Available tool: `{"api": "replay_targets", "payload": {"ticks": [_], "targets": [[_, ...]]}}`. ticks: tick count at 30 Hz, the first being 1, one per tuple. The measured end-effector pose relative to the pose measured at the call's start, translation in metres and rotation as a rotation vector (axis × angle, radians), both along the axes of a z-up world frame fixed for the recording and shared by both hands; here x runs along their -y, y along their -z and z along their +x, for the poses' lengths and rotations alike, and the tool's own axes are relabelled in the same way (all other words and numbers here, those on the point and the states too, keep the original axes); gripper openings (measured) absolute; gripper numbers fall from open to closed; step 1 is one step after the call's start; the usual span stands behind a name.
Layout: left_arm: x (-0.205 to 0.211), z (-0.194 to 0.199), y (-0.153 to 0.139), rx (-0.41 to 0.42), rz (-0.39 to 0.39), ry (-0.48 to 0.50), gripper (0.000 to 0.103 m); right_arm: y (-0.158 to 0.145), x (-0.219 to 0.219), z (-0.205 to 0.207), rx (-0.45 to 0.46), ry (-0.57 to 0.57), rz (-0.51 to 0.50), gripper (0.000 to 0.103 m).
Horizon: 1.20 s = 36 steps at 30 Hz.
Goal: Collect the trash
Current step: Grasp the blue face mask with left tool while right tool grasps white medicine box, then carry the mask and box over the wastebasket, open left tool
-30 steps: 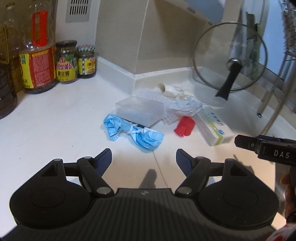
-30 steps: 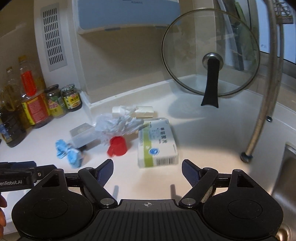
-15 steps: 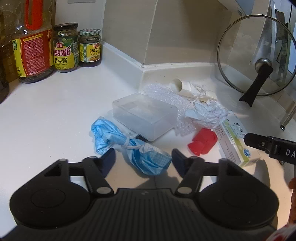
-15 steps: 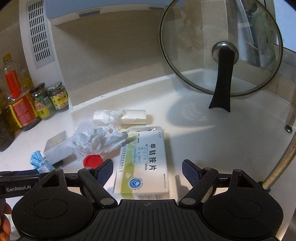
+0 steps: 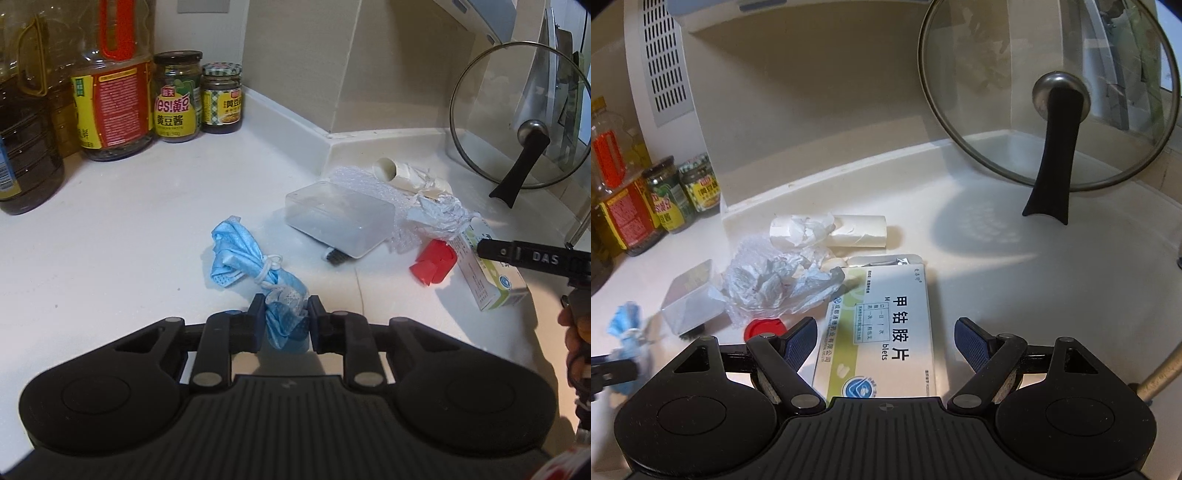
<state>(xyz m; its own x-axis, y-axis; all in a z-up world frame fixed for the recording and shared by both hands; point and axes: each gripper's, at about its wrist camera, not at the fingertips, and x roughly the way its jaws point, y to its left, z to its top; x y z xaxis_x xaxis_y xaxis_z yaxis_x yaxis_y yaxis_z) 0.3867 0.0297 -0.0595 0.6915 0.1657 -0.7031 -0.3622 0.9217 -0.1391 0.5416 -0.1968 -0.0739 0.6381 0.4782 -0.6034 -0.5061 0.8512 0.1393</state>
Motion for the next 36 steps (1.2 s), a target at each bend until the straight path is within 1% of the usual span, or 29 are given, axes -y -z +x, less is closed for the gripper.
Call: {"api": "replay_targets", "payload": {"ticks": [7,8,9,14,17,23,29,33,36], "targets": [[-0.001,-0.013,-0.004,0.012,-0.014,0.008,0.021,0.013,-0.016,0.011,-0.02,-0.007,-0.047,0.081],[0.0,-0.015,-0.005,0.013,-0.013,0.01,0.021,0.013,-0.016,0.01,-0.015,-0.002,-0.049,0.078],[0.0,-0.016,-0.005,0.014,-0.012,0.013,0.021,0.013,-0.015,0.009,-0.006,0.009,-0.049,0.071],[0.001,-0.026,-0.009,0.028,-0.011,0.027,0.021,0.009,0.002,-0.009,0.025,0.055,-0.036,0.07],[0.005,-0.032,-0.011,0.039,-0.009,0.059,0.021,0.004,0.012,-0.027,0.046,0.072,-0.027,0.07],[0.017,-0.057,-0.016,0.068,-0.018,0.138,0.021,-0.014,0.034,-0.08,0.098,0.115,0.034,0.07],[0.024,-0.1,-0.021,0.093,-0.031,0.219,0.021,-0.035,0.041,-0.157,0.144,0.111,0.081,0.07],[0.024,-0.133,-0.023,0.099,-0.048,0.26,0.021,-0.043,0.04,-0.209,0.144,0.109,0.113,0.07],[0.024,-0.157,-0.025,0.104,-0.045,0.292,0.021,-0.041,0.036,-0.242,0.142,0.107,0.126,0.07]]}}
